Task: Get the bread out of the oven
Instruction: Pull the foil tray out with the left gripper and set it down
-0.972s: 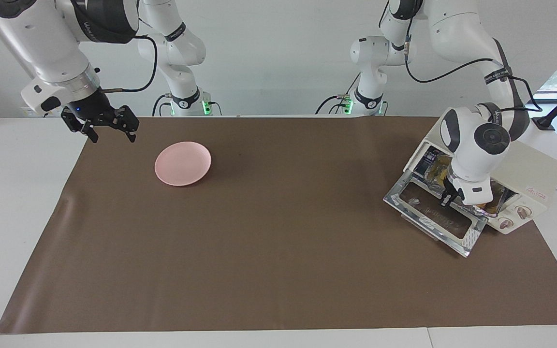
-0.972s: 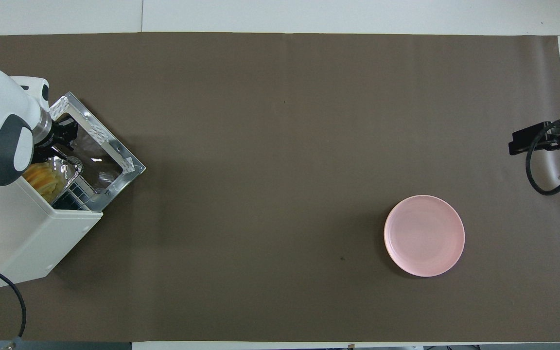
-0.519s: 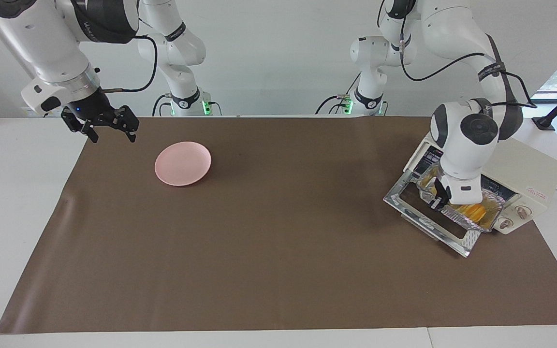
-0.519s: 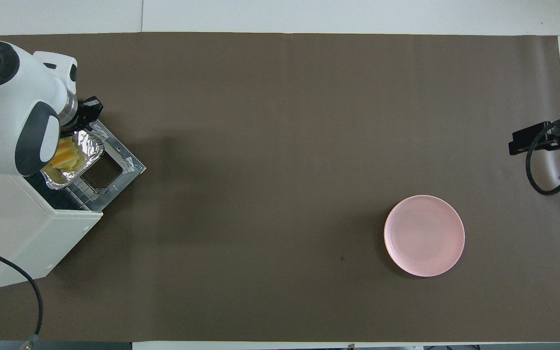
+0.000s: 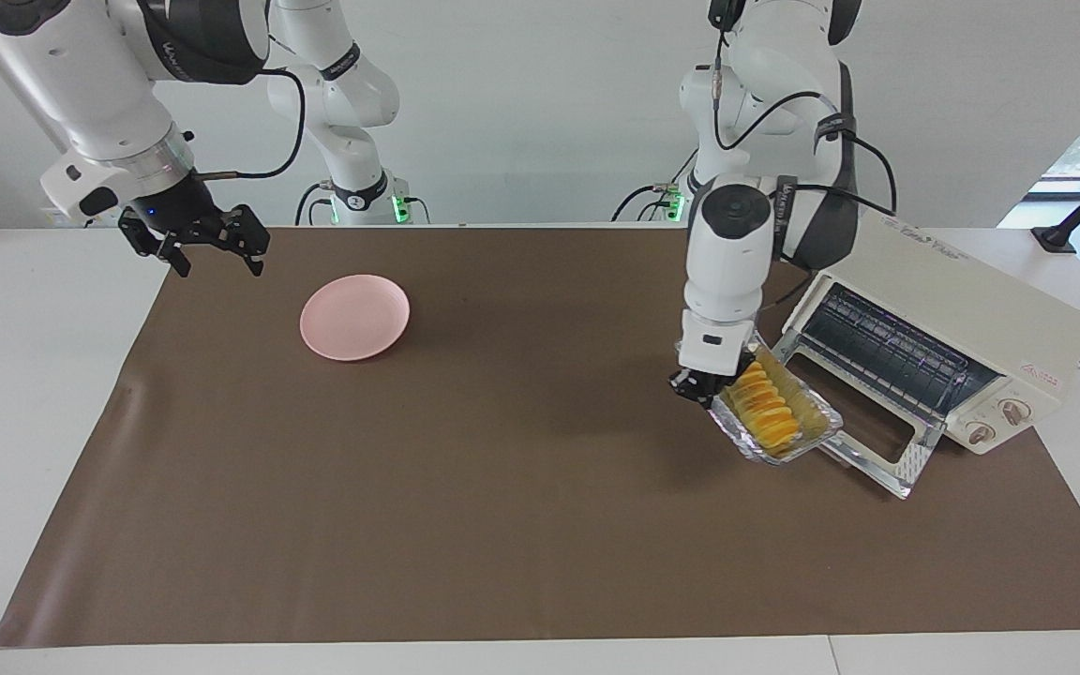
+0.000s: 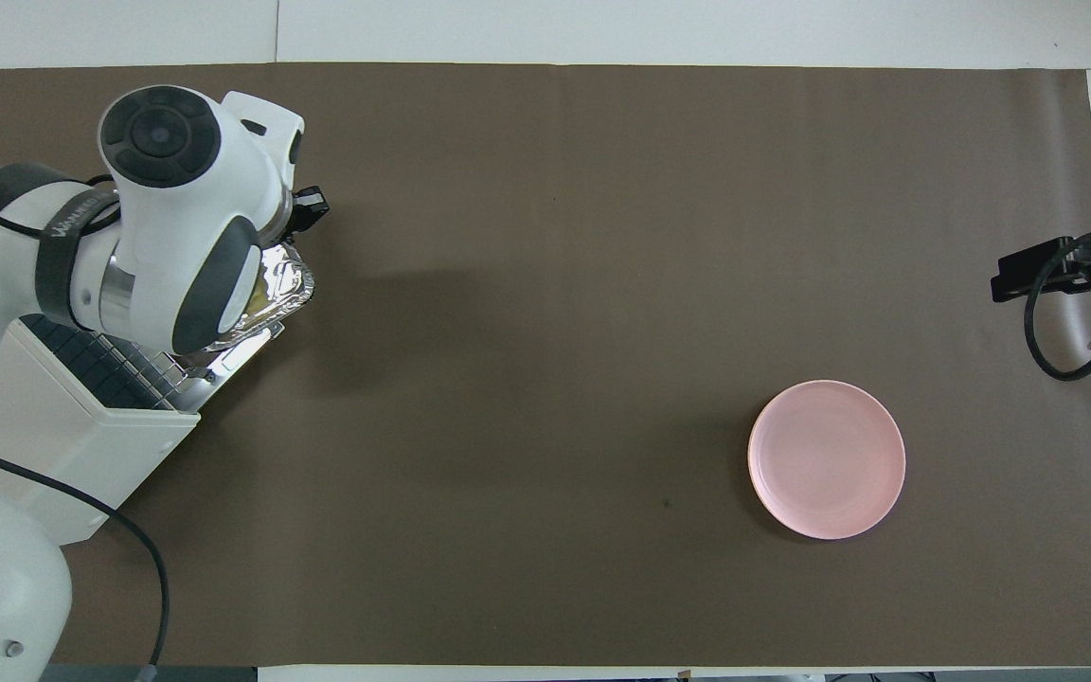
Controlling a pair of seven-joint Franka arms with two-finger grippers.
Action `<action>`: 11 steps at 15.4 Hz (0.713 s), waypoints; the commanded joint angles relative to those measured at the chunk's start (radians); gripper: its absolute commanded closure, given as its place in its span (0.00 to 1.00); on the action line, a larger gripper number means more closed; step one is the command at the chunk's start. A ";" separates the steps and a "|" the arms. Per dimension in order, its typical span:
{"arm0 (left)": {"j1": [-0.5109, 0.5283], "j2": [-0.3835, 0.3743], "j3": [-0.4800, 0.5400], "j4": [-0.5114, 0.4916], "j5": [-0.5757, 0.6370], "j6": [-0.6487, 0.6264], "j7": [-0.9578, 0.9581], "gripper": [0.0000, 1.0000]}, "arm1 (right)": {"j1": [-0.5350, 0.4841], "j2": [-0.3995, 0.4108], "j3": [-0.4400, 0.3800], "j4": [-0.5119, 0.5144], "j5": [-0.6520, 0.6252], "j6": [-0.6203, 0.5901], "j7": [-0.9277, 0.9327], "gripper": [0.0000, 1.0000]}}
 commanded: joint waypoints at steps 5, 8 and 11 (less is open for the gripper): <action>-0.131 0.038 0.015 0.076 -0.153 0.024 0.017 1.00 | -0.012 -0.013 0.007 -0.013 -0.014 -0.006 -0.020 0.00; -0.149 0.045 0.015 0.074 -0.173 0.057 0.072 1.00 | -0.012 -0.013 0.007 -0.013 -0.014 -0.006 -0.020 0.00; -0.214 0.039 0.016 0.033 -0.165 0.105 0.095 1.00 | -0.012 -0.013 0.007 -0.013 -0.014 -0.006 -0.020 0.00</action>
